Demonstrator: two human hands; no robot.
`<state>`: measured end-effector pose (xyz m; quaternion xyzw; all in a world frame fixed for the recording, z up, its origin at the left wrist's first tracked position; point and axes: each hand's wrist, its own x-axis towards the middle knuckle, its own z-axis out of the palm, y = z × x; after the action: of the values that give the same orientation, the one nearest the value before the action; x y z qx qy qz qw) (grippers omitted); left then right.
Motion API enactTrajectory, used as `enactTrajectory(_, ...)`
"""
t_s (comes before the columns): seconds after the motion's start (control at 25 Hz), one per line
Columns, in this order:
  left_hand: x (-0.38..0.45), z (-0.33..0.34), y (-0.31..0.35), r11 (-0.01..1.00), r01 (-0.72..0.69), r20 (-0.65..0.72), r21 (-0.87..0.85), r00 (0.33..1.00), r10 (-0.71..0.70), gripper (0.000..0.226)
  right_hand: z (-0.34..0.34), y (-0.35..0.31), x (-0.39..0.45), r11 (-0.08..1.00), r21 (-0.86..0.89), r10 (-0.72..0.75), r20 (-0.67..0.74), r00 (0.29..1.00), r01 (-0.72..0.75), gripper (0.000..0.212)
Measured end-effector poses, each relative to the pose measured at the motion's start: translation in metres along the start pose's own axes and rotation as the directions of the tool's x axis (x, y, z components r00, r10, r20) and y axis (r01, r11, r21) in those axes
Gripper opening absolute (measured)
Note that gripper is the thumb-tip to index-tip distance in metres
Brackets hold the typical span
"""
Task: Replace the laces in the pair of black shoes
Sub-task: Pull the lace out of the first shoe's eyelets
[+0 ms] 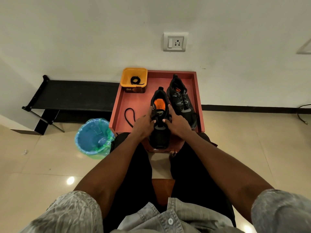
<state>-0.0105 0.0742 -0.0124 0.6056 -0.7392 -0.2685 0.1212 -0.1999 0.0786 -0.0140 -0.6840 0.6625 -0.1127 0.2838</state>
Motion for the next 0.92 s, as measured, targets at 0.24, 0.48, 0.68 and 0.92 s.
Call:
enactTrajectory(0.24,0.001,-0.025,-0.006,0.957,0.108,-0.087,0.269,0.992,-0.087,0.042,-0.008,0.008,-0.022,0.998,-0.064,-0.03,-0.091,0.995,0.024,0.035)
enactTrajectory(0.48,-0.003,-0.022,-0.006,0.969,0.221,-0.148,0.11,0.968,-0.204,0.042,-0.017,-0.009,-0.022,0.914,-0.382,0.134,-0.033,0.99,-0.136,0.029)
enactTrajectory(0.68,0.004,-0.012,0.003,0.957,0.262,0.14,-0.128,0.96,-0.244,0.035,-0.014,-0.024,-0.002,0.972,-0.032,0.233,-0.012,0.972,-0.234,0.023)
enactTrajectory(0.92,0.008,-0.007,-0.014,0.932,0.349,-0.016,-0.098,0.936,-0.352,0.043,0.001,-0.026,0.008,0.94,0.17,0.31,-0.056,0.949,-0.297,0.027)
